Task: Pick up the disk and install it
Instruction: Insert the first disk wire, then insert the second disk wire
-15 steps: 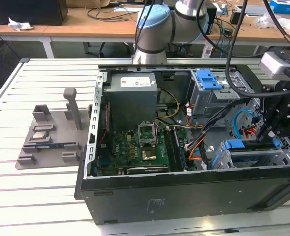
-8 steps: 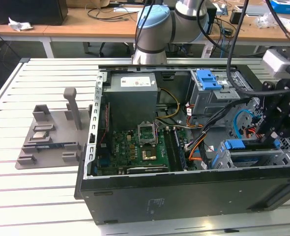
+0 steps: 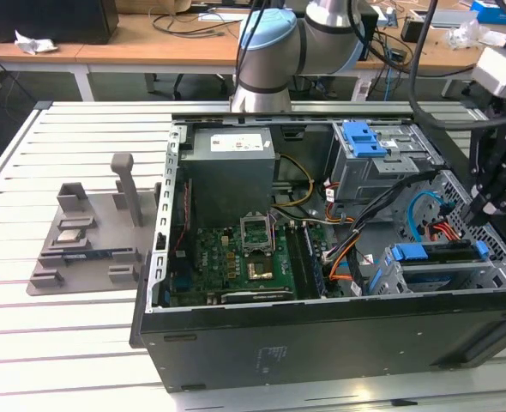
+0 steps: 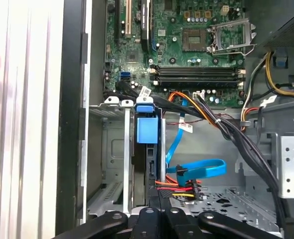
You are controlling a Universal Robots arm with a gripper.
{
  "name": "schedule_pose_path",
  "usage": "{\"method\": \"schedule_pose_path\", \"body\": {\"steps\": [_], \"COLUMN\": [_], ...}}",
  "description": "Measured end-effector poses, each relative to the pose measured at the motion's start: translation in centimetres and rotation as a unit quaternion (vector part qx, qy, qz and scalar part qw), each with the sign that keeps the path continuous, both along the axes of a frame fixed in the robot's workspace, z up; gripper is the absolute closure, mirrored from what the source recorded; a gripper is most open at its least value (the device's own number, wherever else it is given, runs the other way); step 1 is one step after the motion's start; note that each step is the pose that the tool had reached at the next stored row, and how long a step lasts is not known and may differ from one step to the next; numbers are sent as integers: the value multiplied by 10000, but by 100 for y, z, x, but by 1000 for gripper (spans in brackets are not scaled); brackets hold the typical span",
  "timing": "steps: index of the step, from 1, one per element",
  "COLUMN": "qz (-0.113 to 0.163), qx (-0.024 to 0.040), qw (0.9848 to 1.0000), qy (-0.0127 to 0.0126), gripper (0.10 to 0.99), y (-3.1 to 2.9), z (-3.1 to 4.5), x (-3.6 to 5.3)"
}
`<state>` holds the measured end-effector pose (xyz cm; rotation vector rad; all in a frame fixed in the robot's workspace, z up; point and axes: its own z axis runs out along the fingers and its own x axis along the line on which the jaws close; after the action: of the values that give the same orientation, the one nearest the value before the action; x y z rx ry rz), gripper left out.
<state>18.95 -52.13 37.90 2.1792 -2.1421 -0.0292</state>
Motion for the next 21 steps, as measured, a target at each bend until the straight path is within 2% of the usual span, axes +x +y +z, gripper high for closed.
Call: {"method": "schedule_pose_path", "body": {"steps": [3, 12, 13, 14, 15, 16, 18, 19, 20, 21], "qz": [0, 0, 0, 0, 0, 0, 1, 0, 1, 0], "qx": [2, 0, 0, 0, 0, 4, 26, 43, 67, 136], "qw": [10000, 10000, 10000, 10000, 10000, 10000, 10000, 10000, 10000, 9999], "qy": [0, 0, 0, 0, 0, 0, 0, 0, 0, 0], "gripper": [980, 973, 851, 792, 792, 725, 725, 725, 725, 725], "y": [-1, 0, 0, 0, 0, 12, 53, 96, 120, 121], "z": [32, 36, 36, 36, 36, 39, 36, 36, 37, 35], "x": [0, 0, 0, 0, 0, -2, -9, -30, -63, -166]}}
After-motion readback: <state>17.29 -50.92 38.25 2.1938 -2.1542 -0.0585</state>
